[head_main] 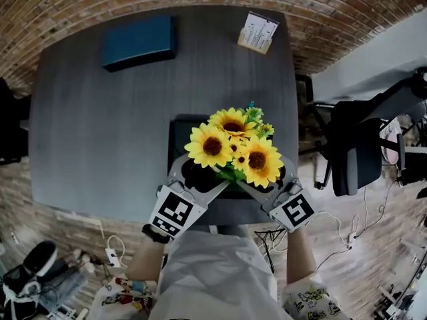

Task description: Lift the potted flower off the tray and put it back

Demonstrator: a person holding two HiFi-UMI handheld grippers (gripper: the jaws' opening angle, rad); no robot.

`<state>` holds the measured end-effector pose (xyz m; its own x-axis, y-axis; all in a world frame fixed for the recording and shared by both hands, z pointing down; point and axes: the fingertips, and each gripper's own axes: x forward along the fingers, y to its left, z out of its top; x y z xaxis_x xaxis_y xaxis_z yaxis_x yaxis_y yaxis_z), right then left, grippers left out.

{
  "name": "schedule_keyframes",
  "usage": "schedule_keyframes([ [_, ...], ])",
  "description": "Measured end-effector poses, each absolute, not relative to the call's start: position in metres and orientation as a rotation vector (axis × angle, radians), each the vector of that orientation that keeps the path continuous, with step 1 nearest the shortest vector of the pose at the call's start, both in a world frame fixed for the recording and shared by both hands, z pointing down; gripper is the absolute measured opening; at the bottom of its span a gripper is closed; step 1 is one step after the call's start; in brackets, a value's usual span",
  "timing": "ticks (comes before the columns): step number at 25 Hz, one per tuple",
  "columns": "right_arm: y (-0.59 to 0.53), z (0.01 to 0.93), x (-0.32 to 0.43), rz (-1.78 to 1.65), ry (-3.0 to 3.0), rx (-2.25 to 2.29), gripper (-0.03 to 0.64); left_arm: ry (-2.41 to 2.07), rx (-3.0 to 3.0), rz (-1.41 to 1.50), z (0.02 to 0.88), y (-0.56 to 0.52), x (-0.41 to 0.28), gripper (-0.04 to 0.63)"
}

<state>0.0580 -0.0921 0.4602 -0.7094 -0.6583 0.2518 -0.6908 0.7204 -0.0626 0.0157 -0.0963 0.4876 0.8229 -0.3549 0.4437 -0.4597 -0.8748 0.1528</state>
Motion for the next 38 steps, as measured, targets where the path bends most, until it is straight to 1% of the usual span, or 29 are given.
schedule_keyframes([
  [17, -0.076, 0.511, 0.057, 0.284, -2.675, 1.035, 0.354, -0.629, 2.703, 0.637, 0.536, -0.080, 0.014, 0.362],
  [38, -0.078, 0.529, 0.059, 0.264, -2.560, 0.983, 0.354, -0.628, 2.724, 0.732, 0.549, -0.084, 0.015, 0.362],
])
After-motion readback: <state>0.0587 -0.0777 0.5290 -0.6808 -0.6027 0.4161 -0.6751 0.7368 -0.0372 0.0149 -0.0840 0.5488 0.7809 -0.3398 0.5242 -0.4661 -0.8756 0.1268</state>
